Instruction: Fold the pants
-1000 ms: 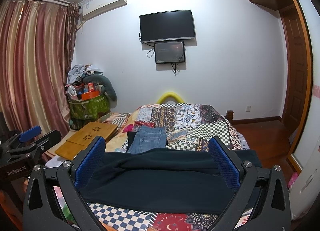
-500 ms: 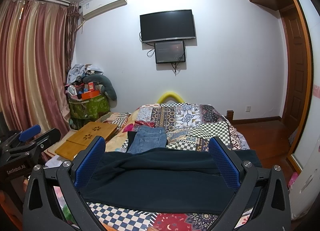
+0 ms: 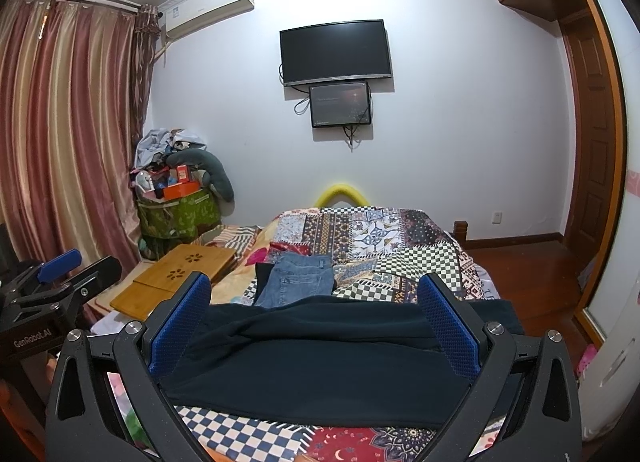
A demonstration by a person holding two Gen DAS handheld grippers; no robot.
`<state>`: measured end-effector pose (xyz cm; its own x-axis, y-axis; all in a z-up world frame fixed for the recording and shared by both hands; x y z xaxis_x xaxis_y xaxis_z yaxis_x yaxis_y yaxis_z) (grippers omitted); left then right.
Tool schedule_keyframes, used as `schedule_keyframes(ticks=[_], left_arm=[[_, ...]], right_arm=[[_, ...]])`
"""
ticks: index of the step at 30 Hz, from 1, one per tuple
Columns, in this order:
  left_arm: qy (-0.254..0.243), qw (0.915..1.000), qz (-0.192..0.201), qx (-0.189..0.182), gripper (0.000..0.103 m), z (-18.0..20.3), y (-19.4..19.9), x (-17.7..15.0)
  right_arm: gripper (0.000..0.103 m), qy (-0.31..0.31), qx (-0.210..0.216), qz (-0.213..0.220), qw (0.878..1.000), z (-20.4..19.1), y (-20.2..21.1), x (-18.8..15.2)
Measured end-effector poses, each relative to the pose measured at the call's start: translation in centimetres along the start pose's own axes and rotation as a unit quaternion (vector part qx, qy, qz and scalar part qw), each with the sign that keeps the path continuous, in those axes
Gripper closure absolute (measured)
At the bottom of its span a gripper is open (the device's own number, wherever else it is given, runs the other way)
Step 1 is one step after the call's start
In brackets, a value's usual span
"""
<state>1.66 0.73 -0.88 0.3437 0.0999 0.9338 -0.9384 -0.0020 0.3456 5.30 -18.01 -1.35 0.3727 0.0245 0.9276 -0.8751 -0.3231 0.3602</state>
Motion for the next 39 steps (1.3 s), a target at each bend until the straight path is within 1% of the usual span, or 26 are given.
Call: schedule_keyframes(ticks=[8, 13, 16, 21, 26, 29, 31, 34, 35, 36, 38, 39], left_arm=[[0.001, 1.0000, -0.009, 0.003, 0.000, -0.4, -1.6, 0.4], [0.010, 0.9996, -0.025, 0.007, 0.000, -1.4, -4.4, 0.9], [0.013, 0.9990, -0.042, 0.010, 0.000, -2.1, -7.0, 1.1], [0.012, 0.9966, -0.079, 0.018, 0.000, -3.8, -12.4, 0.9], [0.012, 0.9916, -0.121, 0.043, 0.000, -5.9, -18.4, -0.2], [0.017, 0.9862, -0.153, 0.060, 0.001, -8.2, -22.4, -1.4], [0.013, 0.9791, -0.189, 0.075, 0.006, -9.9, -25.6, -2.4], [0.022, 0.9690, -0.231, 0.083, 0.010, -12.9, -29.4, -4.0], [0.028, 0.9648, -0.247, 0.087, 0.012, -14.1, -30.6, -4.6], [0.033, 0.9589, -0.265, 0.095, 0.016, -15.4, -31.9, -5.4], [0.028, 0.9516, -0.286, 0.108, 0.020, -17.0, -33.9, -6.4], [0.021, 0.9466, -0.299, 0.118, 0.024, -18.1, -35.1, -7.2]], right_arm=[[0.000, -0.002, -0.005, -0.004, 1.000, 0.2, -0.7, 0.0], [0.000, -0.003, -0.013, -0.011, 1.000, 0.6, -2.1, 0.3], [0.000, -0.004, -0.017, -0.017, 1.000, 1.0, -3.5, 0.5], [0.000, -0.008, -0.028, -0.042, 0.999, 2.1, -7.7, 0.4], [0.000, -0.007, -0.029, -0.074, 0.997, 3.5, -12.3, -0.3], [0.000, 0.009, -0.035, -0.108, 0.993, 4.8, -16.2, -1.4], [0.000, 0.022, -0.038, -0.131, 0.990, 5.6, -18.3, -2.0], [0.001, 0.034, -0.043, -0.166, 0.985, 7.1, -21.0, -2.9], [0.001, 0.040, -0.045, -0.178, 0.982, 7.6, -21.9, -3.2], [0.001, 0.046, -0.046, -0.191, 0.980, 8.1, -22.8, -3.5], [0.001, 0.052, -0.050, -0.213, 0.974, 9.2, -24.3, -3.8], [0.001, 0.057, -0.053, -0.227, 0.971, 9.8, -25.2, -4.2]])
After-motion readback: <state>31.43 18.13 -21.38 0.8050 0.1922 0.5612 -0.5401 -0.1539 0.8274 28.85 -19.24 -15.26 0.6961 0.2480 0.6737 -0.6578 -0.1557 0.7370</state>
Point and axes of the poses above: each gripper's, at about its wrist camera, not at the fingertips, and y roughly against the way its jaws point, z to its right, x to its top, the point moved 1 cm from there along -y, roughly the way its jaws point, and after that the axes turned 4 degrees about -z, right-handed, at the moved point
